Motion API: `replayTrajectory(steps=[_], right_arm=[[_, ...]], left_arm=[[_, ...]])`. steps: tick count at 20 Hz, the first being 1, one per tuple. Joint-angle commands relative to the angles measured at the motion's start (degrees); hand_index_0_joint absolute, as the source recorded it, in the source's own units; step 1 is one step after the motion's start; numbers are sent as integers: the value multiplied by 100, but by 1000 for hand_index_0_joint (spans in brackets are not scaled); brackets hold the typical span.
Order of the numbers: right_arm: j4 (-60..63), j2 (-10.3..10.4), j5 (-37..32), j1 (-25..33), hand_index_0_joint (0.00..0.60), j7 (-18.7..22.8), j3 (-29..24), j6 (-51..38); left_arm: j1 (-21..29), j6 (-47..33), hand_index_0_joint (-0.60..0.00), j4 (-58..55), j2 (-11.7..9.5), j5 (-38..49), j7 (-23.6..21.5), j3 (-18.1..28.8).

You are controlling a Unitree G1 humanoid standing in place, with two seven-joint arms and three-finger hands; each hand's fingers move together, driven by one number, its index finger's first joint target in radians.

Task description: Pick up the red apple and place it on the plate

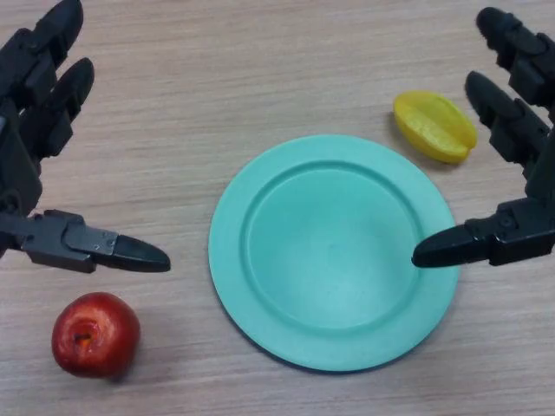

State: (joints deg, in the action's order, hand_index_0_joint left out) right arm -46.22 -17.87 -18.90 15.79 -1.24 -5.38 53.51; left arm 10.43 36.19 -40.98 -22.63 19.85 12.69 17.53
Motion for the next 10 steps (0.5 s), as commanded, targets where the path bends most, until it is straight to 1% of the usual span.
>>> replayTrajectory(steps=[1,2,5,6,7,8,9,10], right_arm=[[-287,-139,126,228,0,-12,-242,-1127],[-298,-131,134,214,0,-68,-281,-1155],[-353,-172,175,94,0,-241,-351,-1281],[-360,-195,238,12,0,-338,-367,-1342],[-358,-208,273,-29,0,-390,-371,-1371],[-365,-226,328,-89,0,-523,-441,-1424],[-370,-226,342,-99,0,-553,-465,-1430],[-441,-245,430,-169,0,-626,-465,-1403]], left_arm=[[194,-781,0,-190,-369,58,-222,567],[164,-1082,0,-16,-348,-83,-240,493],[203,-1282,0,118,-342,-283,-320,361],[216,-1365,0,108,-310,-368,-361,309],[222,-1347,0,88,-308,-375,-364,299],[181,-1436,0,56,-249,-427,-381,267],[162,-1435,0,32,-228,-423,-385,268],[135,-1190,0,-158,-238,-350,-408,325]])
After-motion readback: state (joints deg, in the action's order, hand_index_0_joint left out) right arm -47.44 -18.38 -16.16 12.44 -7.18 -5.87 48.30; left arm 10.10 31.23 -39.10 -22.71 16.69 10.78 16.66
